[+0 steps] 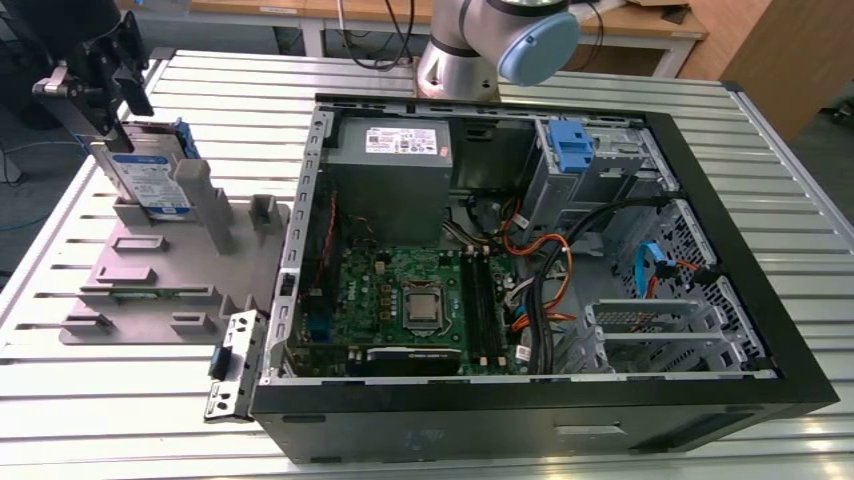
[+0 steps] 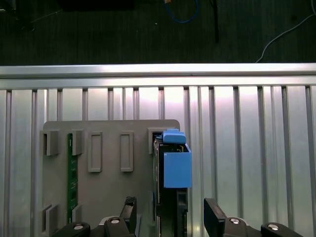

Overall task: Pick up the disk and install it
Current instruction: 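Pick up the disk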

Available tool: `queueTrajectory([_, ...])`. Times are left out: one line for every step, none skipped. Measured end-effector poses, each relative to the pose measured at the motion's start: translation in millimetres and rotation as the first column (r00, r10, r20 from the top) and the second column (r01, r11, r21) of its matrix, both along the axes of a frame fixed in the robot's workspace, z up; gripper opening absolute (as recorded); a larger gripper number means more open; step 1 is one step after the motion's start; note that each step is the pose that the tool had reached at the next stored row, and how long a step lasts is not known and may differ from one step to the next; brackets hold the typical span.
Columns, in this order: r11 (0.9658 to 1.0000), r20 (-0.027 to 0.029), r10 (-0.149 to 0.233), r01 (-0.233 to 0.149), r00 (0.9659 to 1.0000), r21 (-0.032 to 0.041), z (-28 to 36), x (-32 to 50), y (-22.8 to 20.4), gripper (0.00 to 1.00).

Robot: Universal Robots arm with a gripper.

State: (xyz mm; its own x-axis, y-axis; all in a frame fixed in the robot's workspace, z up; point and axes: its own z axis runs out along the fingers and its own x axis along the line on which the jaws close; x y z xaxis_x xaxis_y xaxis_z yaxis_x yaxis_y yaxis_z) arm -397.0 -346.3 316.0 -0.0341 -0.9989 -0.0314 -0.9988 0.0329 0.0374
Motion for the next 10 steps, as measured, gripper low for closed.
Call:
queueTrajectory([1.0, 0.0, 0.0, 0.0, 1.0, 0.0, 0.0, 0.0, 0.0, 0.65])
queueTrajectory([1.0, 0.0, 0.0, 0.0, 1.0, 0.0, 0.0, 0.0, 0.0, 0.65])
queueTrajectory([1.0, 0.0, 0.0, 0.0, 1.0, 0.0, -0.1, 0.0, 0.0, 0.65])
queueTrajectory([1.0, 0.0001, 0.0, 0.0, 1.0, 0.0, -0.2, 0.0, 0.0, 0.65])
queueTrajectory([1.0, 0.0, 0.0, 0.0, 1.0, 0.0, -0.2, 0.0, 0.0, 0.65])
queueTrajectory([1.0, 0.0, 0.0, 0.0, 1.0, 0.0, -0.3, 0.0, 0.0, 0.65])
queueTrajectory([1.0, 0.0002, 0.0, 0.0, 1.0, 0.0001, -0.7, 0.0, 0.0, 0.65])
queueTrajectory([1.0, 0.0004, 0.0, 0.0, 1.0, 0.0001, -1.3, 0.0, 0.0, 0.65])
queueTrajectory([1.0, 0.0003, 0.0, 0.0, 1.0, 0.0001, -2.2, 0.0, 0.0, 0.65])
queueTrajectory([1.0, 0.0, 0.0, 0.0, 1.0, -0.0001, -3.3, 0.0, 0.0, 0.65])
